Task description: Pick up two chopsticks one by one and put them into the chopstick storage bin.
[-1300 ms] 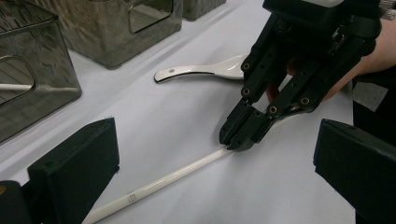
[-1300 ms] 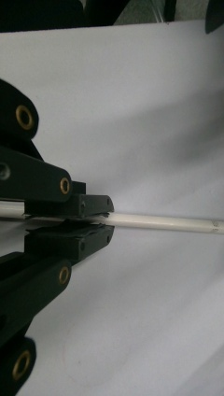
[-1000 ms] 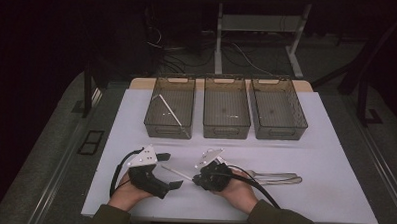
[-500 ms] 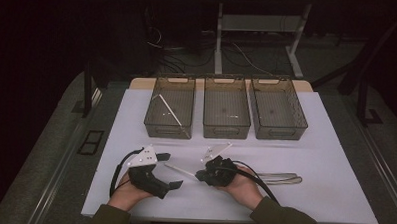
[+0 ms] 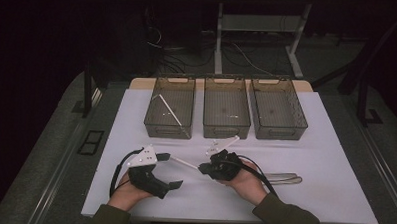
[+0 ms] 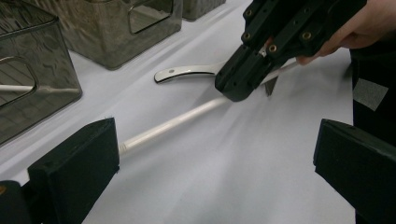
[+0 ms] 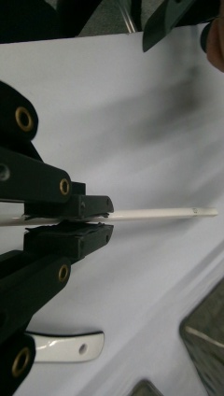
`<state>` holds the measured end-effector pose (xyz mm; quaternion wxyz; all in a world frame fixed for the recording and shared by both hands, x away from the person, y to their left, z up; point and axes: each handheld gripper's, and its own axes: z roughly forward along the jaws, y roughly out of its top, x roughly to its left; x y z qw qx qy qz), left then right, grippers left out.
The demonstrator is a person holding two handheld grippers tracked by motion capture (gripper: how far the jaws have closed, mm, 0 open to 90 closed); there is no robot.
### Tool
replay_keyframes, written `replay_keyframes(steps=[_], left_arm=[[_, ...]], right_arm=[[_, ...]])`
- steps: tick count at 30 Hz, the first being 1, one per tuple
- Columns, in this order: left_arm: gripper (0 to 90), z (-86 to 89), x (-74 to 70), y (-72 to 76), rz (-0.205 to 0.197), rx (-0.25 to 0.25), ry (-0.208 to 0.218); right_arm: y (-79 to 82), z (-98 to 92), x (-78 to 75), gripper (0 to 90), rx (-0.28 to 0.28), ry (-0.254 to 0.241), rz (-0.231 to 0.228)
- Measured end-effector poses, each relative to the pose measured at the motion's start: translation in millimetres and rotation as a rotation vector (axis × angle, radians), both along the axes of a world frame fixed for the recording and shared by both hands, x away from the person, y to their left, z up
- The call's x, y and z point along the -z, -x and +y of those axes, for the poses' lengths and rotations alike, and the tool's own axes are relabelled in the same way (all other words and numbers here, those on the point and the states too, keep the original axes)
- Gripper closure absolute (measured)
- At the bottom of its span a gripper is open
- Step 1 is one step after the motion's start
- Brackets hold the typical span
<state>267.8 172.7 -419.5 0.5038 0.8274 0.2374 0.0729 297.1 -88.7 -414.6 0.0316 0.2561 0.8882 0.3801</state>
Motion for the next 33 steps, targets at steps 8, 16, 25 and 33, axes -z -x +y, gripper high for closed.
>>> replay_keyframes(steps=[8,16,25,33], left_arm=[[0.0,0.4,0.3,-0.7,-0.002,0.0,-0.004],[0.0,0.5,0.4,-1.1,-0.004,0.001,-0.003],[0.0,0.4,0.5,-1.2,0.003,-0.002,0.005],[0.0,-0.7,0.8,-2.2,0.006,0.002,0.01]], right_arm=[[-6.0,-6.2,-8.2,84.8,0.026,-0.021,-0.013],[-14.1,-11.8,-18.7,84.8,0.049,-0.04,-0.026],[-28.5,-17.2,-33.0,84.7,0.095,-0.071,-0.044],[-48.9,-11.3,-52.4,84.8,0.138,-0.076,-0.067]])
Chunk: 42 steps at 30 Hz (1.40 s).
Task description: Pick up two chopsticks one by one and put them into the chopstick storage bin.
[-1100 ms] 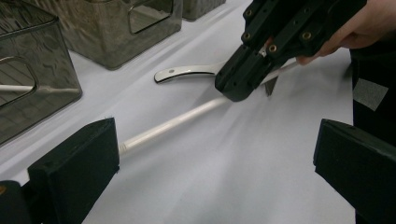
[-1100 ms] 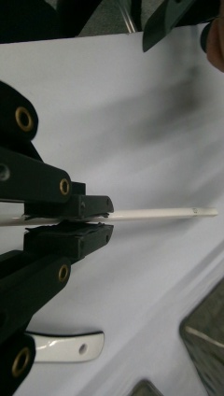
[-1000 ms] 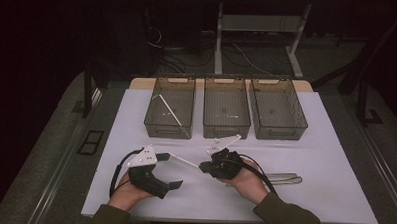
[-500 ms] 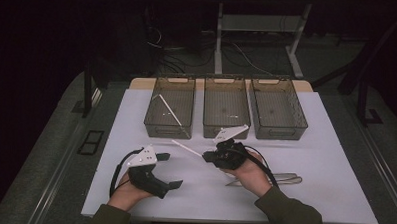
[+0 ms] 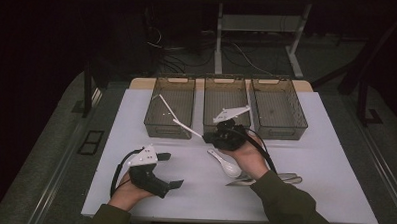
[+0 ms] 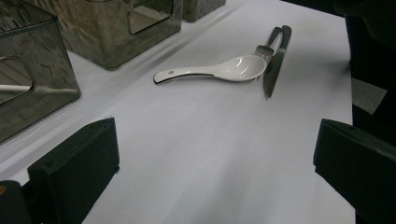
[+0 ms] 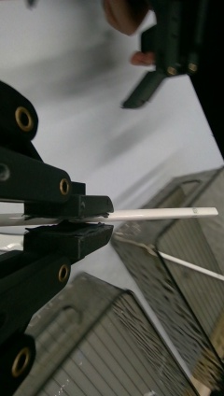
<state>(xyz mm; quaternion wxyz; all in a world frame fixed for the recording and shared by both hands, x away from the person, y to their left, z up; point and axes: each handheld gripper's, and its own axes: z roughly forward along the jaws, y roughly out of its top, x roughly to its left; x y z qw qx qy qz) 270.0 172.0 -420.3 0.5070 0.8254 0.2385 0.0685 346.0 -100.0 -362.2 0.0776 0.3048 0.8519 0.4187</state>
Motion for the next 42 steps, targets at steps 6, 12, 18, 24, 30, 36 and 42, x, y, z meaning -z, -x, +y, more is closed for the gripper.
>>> replay_keyframes(steps=[6,12,18,24,30,36,42], left_arm=[[0.0,-1.0,0.1,0.8,0.007,-0.002,0.011],[0.0,-1.6,0.2,0.4,0.004,0.002,0.018],[0.0,-2.0,-0.4,0.6,0.004,0.003,0.026],[0.0,-1.4,-0.5,0.5,0.008,0.004,0.028],[0.0,-2.0,-0.6,0.2,0.005,0.01,0.029],[0.0,-2.5,-0.6,0.5,0.009,0.011,0.035],[0.0,-2.6,-0.7,0.4,0.009,0.013,0.036]], right_arm=[[-21.2,14.4,-9.9,84.7,0.039,0.008,-0.009],[-45.2,33.9,-12.0,84.7,0.074,0.029,0.002],[-71.6,54.3,-11.3,84.7,0.113,0.056,0.005],[-94.0,78.9,-11.2,84.7,0.142,0.082,0.017],[-115.6,99.7,-8.5,84.7,0.177,0.097,0.035],[-136.0,116.6,-6.4,84.7,0.212,0.121,0.051],[-149.7,129.1,-2.3,84.7,0.251,0.153,0.068]])
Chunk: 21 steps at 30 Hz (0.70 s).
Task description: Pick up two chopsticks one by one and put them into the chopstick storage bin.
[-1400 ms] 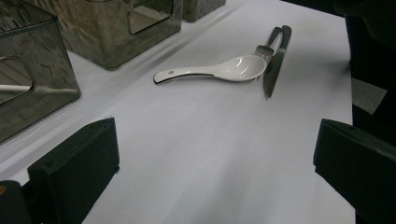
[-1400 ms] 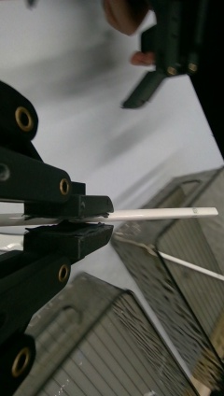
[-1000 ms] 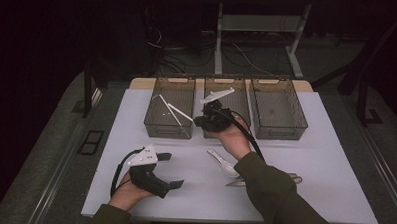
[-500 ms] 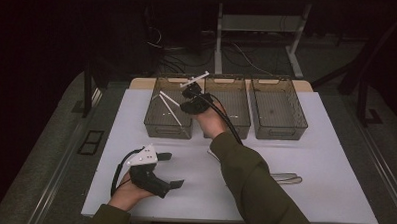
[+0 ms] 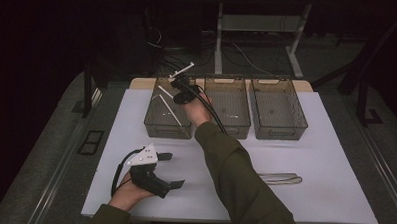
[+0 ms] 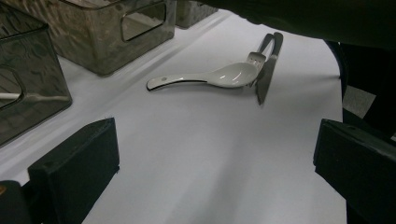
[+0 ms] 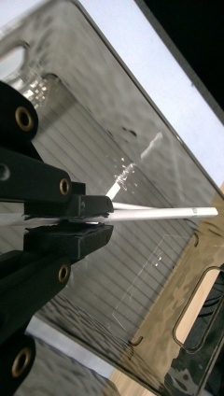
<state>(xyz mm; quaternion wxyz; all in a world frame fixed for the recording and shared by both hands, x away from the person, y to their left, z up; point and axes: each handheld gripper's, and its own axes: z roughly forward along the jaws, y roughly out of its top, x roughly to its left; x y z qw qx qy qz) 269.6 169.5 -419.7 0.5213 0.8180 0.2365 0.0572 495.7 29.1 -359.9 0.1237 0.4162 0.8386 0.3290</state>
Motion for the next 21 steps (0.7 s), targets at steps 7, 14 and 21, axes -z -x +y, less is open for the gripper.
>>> replay_keyframes(steps=[7,14,21], left_arm=[[0.0,0.1,-0.3,0.0,-0.004,0.004,-0.003],[0.0,-1.5,-0.6,0.2,-0.004,0.008,-0.004],[0.0,-2.1,-0.6,0.3,-0.006,0.008,-0.004]], right_arm=[[-10.2,10.1,8.6,84.6,0.026,0.028,0.029],[-12.0,13.9,15.2,84.5,0.029,0.043,0.046],[-14.5,16.4,22.1,84.3,0.039,0.05,0.068]])
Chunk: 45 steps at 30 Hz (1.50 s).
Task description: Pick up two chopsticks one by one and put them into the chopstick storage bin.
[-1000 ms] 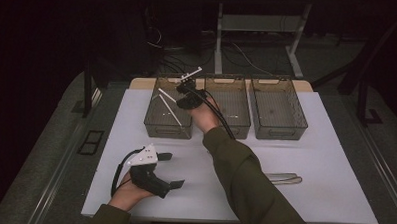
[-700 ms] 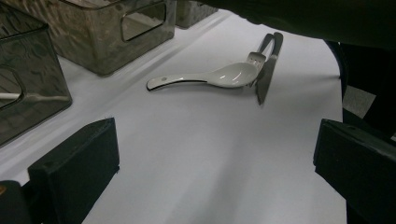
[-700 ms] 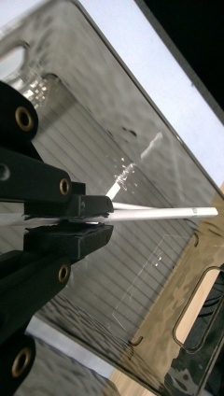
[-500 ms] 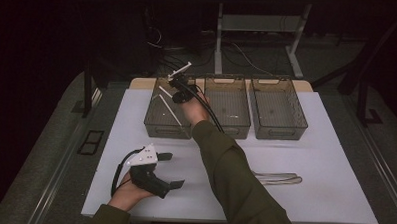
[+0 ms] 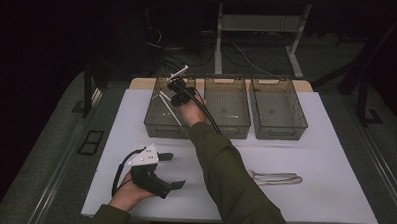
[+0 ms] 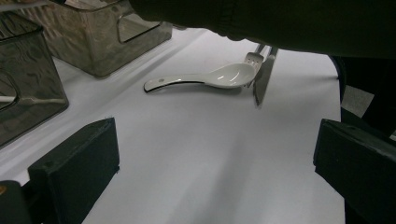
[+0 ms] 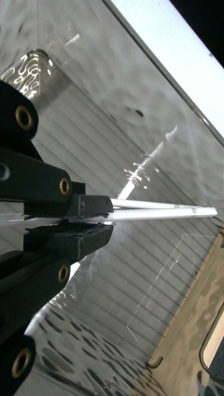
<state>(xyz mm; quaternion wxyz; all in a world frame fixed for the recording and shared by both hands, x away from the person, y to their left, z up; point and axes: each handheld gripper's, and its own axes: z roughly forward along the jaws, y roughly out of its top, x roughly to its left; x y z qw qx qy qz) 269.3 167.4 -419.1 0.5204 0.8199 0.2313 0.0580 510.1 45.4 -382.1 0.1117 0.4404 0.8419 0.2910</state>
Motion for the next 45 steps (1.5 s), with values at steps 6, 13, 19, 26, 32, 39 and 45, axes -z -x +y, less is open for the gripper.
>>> replay_keyframes(steps=[6,13,19,26,32,39,45], left_arm=[[0.0,0.6,-0.1,-0.2,-0.001,0.0,0.002],[0.0,0.5,-0.1,-0.1,-0.001,0.0,0.0],[0.0,1.3,-0.1,-0.7,-0.001,-0.004,-0.002],[0.0,0.4,0.6,-0.7,-0.001,-0.005,-0.009],[0.0,2.3,0.4,-0.9,-0.01,0.001,-0.029],[0.0,2.0,1.0,-0.9,-0.006,-0.005,-0.034],[0.0,2.6,2.4,-1.9,-0.002,-0.009,-0.043]], right_arm=[[-0.8,-0.4,1.2,83.3,-0.004,-0.009,-0.005],[3.5,-4.3,-7.9,75.8,-0.039,-0.048,-0.022],[11.1,-11.7,-15.6,66.0,-0.102,-0.106,-0.024],[25.4,-31.3,-19.8,56.4,-0.196,-0.163,-0.028],[42.9,-61.2,-28.6,48.7,-0.262,-0.243,-0.052],[60.2,-87.1,-35.0,43.4,-0.289,-0.268,-0.088],[75.9,-112.3,-38.9,41.5,-0.322,-0.305,-0.105]])
